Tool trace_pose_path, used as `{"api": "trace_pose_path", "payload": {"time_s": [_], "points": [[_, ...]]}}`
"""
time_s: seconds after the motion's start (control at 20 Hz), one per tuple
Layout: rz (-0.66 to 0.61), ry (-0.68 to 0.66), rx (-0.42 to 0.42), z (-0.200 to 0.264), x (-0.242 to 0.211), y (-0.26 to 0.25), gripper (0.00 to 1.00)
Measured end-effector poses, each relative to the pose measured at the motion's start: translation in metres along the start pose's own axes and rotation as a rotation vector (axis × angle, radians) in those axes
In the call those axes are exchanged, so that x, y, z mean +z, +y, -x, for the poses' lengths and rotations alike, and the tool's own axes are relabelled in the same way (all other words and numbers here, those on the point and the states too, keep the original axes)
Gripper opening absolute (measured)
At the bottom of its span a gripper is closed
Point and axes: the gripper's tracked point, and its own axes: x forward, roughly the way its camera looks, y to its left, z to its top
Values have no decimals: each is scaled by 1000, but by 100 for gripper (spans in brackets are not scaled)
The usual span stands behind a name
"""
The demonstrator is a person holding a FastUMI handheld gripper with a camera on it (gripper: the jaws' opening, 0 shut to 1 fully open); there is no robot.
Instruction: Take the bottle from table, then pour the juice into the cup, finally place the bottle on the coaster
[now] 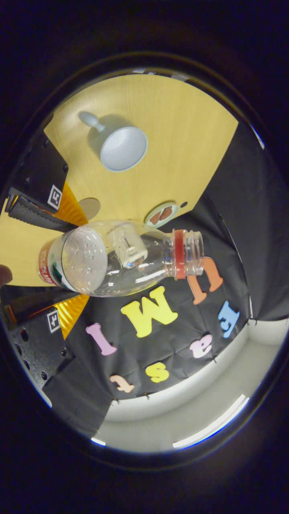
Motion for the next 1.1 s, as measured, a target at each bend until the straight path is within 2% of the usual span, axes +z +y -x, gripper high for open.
{"api": "trace_pose_path", "payload": {"time_s": [0.5,0.65,0.8,1.1], "points": [[-534,-104,66,28,14,-45,75],[-628,-125,81,28,17,-57,75],[-716,-177,61,24,25,-78,75],[-829,-211,97,-15,43,-99,75]]}}
